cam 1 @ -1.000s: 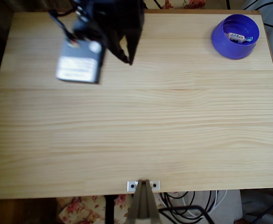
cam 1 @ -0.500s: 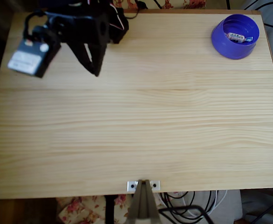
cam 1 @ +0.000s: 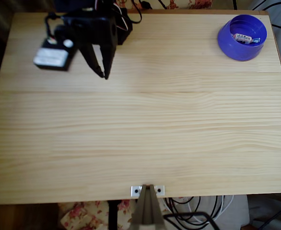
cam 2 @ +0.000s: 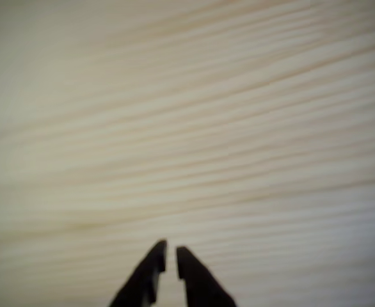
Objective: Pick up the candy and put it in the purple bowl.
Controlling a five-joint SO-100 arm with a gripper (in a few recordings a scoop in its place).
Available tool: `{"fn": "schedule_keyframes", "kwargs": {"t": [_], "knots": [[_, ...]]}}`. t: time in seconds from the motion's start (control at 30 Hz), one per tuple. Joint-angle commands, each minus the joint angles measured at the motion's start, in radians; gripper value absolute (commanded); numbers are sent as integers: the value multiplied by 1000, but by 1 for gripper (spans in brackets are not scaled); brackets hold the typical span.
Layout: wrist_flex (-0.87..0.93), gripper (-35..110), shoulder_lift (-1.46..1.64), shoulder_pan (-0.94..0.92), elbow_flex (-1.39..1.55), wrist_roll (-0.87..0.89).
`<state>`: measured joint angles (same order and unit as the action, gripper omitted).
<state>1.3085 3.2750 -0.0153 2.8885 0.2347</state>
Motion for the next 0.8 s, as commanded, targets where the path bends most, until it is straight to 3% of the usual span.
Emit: {"fn": "schedule_keyframes", "kwargs": {"t": [0.0,0.77], "knots": [[-43,0,23,9,64,-114],[-46,0,23,32,71,-126]]}}
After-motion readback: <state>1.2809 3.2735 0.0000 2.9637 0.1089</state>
